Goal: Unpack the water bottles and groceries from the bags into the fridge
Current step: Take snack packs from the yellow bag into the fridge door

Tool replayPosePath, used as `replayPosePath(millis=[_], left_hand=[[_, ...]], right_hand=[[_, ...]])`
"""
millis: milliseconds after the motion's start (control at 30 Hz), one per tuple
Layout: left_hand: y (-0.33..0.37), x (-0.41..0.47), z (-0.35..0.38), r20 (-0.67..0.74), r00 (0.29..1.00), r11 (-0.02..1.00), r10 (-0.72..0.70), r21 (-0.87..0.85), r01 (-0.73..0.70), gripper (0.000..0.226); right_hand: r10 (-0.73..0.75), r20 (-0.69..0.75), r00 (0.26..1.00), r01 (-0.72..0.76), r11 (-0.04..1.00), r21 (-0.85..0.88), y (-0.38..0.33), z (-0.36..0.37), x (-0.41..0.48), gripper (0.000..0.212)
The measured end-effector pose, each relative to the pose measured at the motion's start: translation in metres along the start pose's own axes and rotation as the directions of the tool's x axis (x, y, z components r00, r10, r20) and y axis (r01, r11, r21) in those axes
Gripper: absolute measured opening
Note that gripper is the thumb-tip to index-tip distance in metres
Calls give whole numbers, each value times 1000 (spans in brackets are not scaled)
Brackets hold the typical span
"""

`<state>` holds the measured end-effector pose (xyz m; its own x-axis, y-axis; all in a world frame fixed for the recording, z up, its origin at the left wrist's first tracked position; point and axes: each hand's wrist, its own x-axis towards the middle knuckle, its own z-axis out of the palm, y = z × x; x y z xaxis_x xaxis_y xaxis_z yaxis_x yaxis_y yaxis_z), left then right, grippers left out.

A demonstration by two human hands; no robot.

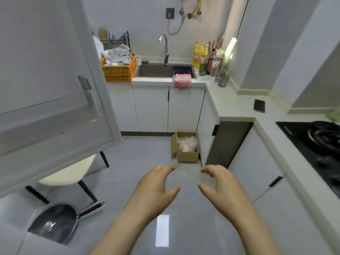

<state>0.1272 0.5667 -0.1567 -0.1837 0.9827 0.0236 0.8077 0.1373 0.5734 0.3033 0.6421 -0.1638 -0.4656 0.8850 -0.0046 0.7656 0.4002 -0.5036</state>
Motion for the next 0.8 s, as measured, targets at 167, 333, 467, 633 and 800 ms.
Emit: replayPosePath(millis=[167,333,467,633,800], left_hand=[[36,50,24,138,975,984,175,-37,-172,53],[69,86,45,229,907,935,353,-114,-335,53],[95,103,70,314,820,879,478,-165,-448,54],[137,105,107,414,694,805,590,-229,-547,53],[190,101,141,432,602,735,671,-280,-618,54]], right_hand=[[221,-103,970,-224,974,-22,42,-24,-14,40],[409,-185,894,-411,911,27,63,-41,-29,40],[547,-240,802,-544,835,87,82,-48,-53,41],[666,-298,684,-666,737,116,105,-61,-92,39],[732,-359,579,-732,661,167,138,-80,-127,37]])
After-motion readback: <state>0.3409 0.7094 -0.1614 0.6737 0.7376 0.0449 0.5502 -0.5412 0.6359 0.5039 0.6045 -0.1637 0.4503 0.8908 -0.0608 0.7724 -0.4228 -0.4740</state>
